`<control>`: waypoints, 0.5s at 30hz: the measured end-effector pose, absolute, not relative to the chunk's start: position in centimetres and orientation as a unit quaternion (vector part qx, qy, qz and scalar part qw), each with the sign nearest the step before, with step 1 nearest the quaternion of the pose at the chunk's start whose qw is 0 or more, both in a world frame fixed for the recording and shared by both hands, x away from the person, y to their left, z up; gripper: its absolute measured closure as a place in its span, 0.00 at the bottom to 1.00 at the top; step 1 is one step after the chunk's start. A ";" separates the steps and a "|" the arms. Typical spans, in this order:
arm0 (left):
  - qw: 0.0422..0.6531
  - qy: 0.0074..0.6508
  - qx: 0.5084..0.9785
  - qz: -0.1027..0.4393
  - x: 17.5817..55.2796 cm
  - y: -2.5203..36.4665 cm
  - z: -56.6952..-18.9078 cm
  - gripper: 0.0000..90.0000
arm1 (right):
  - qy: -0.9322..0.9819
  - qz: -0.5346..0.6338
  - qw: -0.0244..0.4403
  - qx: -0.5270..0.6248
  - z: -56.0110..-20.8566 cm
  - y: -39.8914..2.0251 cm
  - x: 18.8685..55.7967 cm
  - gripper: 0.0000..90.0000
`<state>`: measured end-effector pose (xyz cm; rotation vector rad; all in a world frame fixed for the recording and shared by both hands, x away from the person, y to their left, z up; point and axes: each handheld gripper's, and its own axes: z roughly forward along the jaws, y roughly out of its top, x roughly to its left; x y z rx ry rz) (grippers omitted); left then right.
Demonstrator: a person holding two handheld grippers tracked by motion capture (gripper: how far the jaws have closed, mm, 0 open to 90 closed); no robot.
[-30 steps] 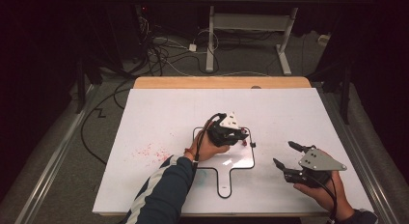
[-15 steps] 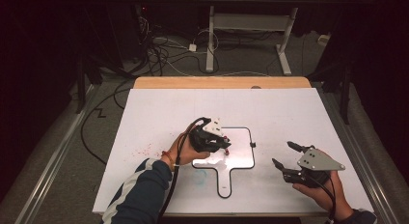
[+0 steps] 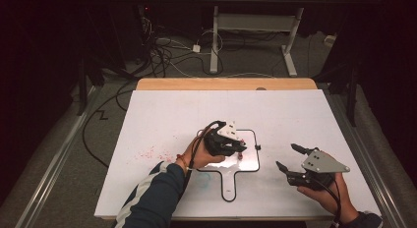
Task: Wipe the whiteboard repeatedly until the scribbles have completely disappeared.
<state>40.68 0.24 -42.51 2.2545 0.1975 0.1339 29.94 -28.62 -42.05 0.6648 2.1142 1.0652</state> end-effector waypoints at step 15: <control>0.398 0.095 0.911 0.048 41.0 3.0 -42.0 0.88 | 0.806 0.408 0.339 0.262 -42.0 -29.1 29.7 0.32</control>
